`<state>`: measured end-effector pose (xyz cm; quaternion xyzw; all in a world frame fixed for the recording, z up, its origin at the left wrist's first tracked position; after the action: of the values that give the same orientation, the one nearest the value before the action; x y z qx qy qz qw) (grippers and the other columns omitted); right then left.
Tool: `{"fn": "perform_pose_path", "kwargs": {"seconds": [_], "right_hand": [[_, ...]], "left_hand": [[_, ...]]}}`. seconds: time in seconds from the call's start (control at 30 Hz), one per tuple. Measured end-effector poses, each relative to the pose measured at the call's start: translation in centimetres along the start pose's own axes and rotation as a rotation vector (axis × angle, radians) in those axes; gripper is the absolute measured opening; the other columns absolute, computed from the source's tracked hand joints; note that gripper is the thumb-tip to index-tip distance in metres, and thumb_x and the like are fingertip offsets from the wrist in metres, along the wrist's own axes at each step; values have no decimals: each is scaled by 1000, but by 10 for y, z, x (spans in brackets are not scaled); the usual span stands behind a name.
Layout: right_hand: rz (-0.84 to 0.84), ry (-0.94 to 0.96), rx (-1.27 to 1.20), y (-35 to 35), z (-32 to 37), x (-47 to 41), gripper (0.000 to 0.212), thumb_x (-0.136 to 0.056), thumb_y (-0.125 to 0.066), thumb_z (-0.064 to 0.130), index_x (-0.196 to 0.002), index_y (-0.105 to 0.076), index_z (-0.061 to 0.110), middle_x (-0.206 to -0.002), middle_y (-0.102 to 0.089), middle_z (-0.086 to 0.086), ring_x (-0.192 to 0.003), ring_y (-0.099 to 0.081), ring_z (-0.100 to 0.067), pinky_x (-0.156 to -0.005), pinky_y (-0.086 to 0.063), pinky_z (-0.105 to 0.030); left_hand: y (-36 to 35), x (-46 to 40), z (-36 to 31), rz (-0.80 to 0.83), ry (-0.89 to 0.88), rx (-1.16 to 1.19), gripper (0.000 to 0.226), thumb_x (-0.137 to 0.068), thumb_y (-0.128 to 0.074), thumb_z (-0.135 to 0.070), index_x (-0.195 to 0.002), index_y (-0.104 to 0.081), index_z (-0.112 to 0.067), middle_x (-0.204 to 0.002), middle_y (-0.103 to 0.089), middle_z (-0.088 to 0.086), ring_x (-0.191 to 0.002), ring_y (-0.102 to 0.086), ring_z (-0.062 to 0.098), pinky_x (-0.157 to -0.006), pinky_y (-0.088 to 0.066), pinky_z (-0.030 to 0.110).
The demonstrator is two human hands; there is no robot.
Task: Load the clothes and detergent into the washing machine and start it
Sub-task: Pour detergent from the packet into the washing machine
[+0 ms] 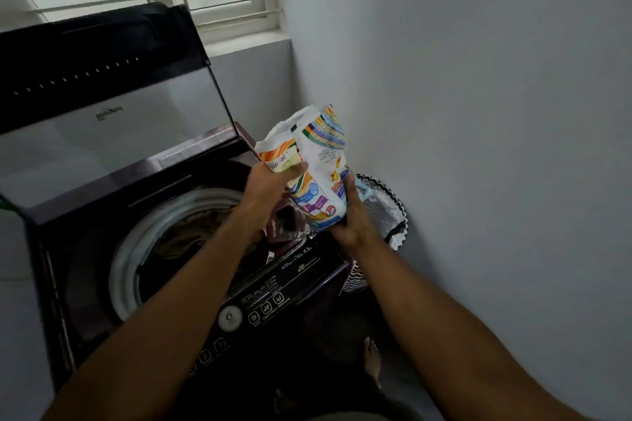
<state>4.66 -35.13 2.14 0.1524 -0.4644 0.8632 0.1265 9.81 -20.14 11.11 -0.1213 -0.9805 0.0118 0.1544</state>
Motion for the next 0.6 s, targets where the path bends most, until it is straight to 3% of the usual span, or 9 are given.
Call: {"fn": "perform_pose_path", "kwargs": {"seconds": [0.07, 0.17, 0.27, 0.37, 0.5, 0.57, 0.6], "right_hand": [[6, -17, 0, 5, 6, 4, 74, -88, -62, 54, -149, -42, 17, -153, -42, -13, -141, -38, -37, -113, -36, -55], [-48, 28, 56, 23, 14, 7, 75, -84, -65, 55, -146, -47, 15, -148, -48, -15, -136, -45, -39, -106, -43, -58], [-108, 73, 77, 35, 21, 14, 80, -75, -75, 55, -141, -53, 16, -143, -54, -15, -130, -52, -38, -105, -42, -61], [-124, 94, 77, 50, 30, 21, 71, -78, -73, 48, -138, -57, 13, -137, -59, -16, -126, -56, -37, -105, -42, -62], [-135, 123, 113, 60, 42, 31, 76, -74, -79, 43, -138, -55, 10, -134, -60, -18, -122, -59, -39, -95, -50, -61], [-149, 131, 145, 61, 48, 36, 83, -68, -86, 42, -137, -55, 8, -132, -62, -19, -119, -61, -39, -92, -51, -60], [-151, 133, 162, 61, 51, 38, 86, -65, -89, 41, -137, -55, 7, -130, -63, -20, -117, -62, -39, -89, -53, -59]], "left_hand": [[11, -1, -17, 50, -82, -110, 46, -79, -81, -20, -120, -62, -9, -106, -74, 5, -88, -75, 17, -70, -60, 30], [23, -5, -31, 108, -186, -196, 53, -77, -83, -23, -123, -58, -15, -112, -71, 6, -94, -73, 19, -75, -60, 34], [22, -6, -38, 168, -216, -357, 56, -76, -84, -30, -124, -59, -20, -114, -69, 4, -102, -70, 21, -87, -59, 43], [13, -3, -42, 196, -232, -532, 64, -78, -80, -41, -133, -55, -21, -111, -70, 0, -101, -68, 16, -91, -57, 42], [-3, 1, -50, 250, -181, -714, 82, -81, -74, -51, -148, -37, -22, -104, -71, 3, -92, -70, 15, -82, -56, 32], [-13, 6, -56, 276, -150, -815, 65, -85, -71, -50, -138, -49, -20, -104, -69, 5, -88, -70, 18, -73, -56, 29], [-18, 7, -57, 271, -143, -849, 46, -86, -70, -48, -119, -58, -18, -98, -68, 3, -82, -68, 16, -65, -55, 24]]}}
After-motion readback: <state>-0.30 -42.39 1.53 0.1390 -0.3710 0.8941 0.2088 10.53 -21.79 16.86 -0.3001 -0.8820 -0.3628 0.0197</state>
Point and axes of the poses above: each hand's wrist, its own x-axis away from the middle knuckle, its own y-axis out of the back of the hand, z = x × y, the point moved 1 cm from there along -x, towards the middle knuckle
